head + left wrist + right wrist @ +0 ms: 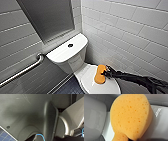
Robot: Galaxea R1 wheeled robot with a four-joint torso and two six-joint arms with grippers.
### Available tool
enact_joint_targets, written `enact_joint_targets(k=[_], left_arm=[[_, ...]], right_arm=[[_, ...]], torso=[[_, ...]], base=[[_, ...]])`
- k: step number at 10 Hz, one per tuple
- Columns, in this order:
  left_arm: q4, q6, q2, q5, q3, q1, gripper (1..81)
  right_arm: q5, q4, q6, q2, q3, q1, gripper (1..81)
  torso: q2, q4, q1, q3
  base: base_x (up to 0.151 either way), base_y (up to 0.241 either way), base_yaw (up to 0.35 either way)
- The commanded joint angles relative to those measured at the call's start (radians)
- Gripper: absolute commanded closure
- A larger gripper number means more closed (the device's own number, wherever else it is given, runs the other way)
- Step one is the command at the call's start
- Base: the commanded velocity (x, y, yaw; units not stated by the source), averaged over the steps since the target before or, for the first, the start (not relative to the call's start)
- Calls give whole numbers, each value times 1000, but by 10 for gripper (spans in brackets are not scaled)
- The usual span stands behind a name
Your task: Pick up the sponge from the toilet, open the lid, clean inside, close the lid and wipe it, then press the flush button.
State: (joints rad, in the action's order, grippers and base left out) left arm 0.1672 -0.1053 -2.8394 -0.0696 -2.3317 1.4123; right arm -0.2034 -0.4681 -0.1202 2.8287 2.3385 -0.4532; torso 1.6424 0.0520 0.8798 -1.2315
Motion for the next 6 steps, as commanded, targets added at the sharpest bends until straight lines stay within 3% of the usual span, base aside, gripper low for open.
enact_joint_targets(k=[1,3,6], left_arm=[[-11,1,12,-76,11,9,10],[-9,3,7,-76,11,10,10],[-8,3,6,-76,14,9,10]], right_arm=[[-50,-14,-12,-90,-105,81,811],[48,-14,-19,-222,-298,32,811],[128,-12,-38,-349,-426,-71,811]], torso=[[0,0,0,0],[0,0,0,0],[0,0,0,0]], base=[[0,0,0],[0,0,0],[0,0,0]])
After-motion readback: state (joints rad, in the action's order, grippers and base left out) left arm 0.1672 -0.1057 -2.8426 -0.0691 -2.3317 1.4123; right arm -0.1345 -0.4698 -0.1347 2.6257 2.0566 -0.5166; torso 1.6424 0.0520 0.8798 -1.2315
